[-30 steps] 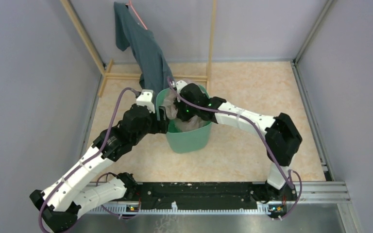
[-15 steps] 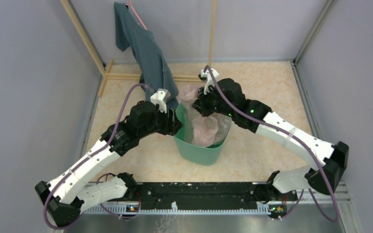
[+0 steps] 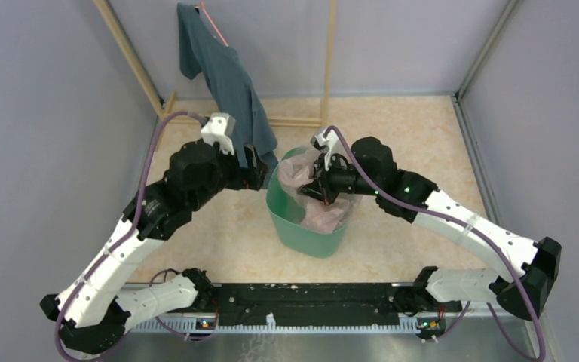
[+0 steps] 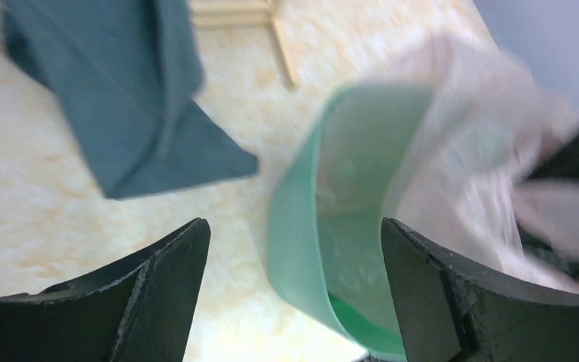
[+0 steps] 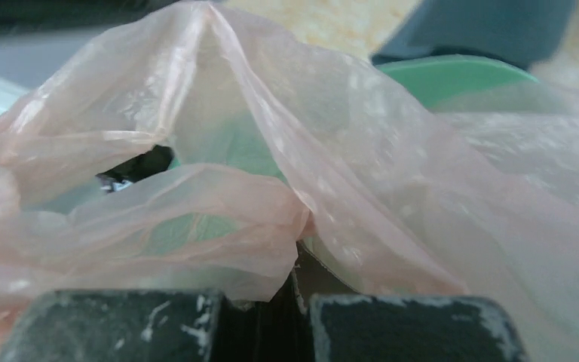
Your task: Put the trash bags into the trash bin
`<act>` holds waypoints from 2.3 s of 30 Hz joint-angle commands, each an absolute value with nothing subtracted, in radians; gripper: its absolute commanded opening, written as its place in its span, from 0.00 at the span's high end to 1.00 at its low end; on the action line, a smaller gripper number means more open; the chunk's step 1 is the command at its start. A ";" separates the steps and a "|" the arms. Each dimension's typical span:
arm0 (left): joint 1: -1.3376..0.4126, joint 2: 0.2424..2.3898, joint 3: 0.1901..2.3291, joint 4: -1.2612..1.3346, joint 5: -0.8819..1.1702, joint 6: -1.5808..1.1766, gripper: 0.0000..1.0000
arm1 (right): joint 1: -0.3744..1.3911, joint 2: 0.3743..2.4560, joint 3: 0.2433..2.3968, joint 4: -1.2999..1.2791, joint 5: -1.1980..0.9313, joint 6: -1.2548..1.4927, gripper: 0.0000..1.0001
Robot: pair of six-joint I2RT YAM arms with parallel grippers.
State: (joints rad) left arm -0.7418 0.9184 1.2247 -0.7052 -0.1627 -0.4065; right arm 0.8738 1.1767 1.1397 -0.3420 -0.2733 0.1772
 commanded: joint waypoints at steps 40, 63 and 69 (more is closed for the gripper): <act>-0.703 1.403 1.246 -0.467 -0.116 -0.516 0.61 | 0.841 0.988 0.814 -0.084 0.022 0.256 1.00; -0.692 1.043 1.408 -0.513 0.068 -0.257 0.01 | 0.769 1.032 1.015 -0.255 -0.290 0.358 1.00; -0.692 0.972 1.387 -0.495 0.135 -0.329 0.02 | 0.770 1.064 1.066 -0.299 -0.229 0.449 1.00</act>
